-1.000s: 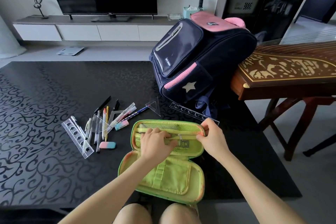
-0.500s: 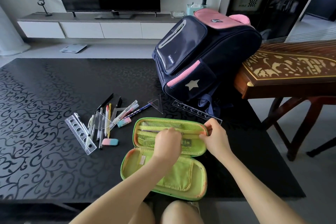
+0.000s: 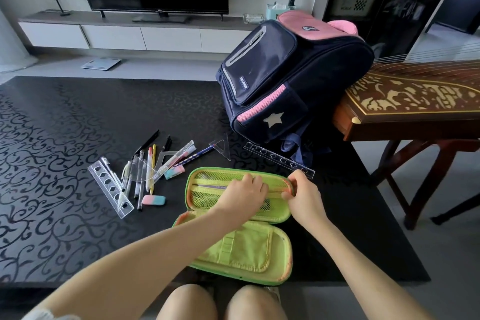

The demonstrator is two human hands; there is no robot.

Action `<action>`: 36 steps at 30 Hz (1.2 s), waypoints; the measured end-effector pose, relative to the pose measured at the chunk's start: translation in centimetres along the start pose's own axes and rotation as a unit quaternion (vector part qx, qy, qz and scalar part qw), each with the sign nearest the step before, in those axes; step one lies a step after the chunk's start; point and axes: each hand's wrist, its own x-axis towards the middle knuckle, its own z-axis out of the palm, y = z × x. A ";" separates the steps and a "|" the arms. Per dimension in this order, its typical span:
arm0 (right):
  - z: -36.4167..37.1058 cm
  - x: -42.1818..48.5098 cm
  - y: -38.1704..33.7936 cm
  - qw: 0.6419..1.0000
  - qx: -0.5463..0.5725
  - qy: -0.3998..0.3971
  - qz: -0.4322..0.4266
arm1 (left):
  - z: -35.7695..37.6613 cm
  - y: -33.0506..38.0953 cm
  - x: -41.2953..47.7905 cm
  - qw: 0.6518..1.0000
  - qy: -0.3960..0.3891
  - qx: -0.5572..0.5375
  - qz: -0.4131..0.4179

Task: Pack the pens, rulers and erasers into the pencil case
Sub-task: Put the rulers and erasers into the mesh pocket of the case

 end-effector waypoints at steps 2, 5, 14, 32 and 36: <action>-0.1 0.3 -0.1 1.000 0.022 0.000 0.003 | -0.4 0.1 -0.7 0.995 0.033 -0.077 -0.052; -0.3 0.6 0.0 0.999 0.048 0.009 0.014 | -0.2 -2.3 -2.6 0.943 0.052 -0.242 -0.222; 0.7 2.1 -0.3 0.999 -0.045 -0.006 0.030 | 2.1 -9.2 -7.5 0.911 0.080 -0.236 -0.329; -0.6 8.6 2.7 0.960 -0.233 -0.032 0.150 | 2.3 -8.8 -9.1 0.962 0.122 -0.241 -0.035; -1.1 6.4 3.2 0.969 -0.206 -0.031 0.133 | 4.4 -7.6 -10.4 0.987 0.034 -0.110 0.115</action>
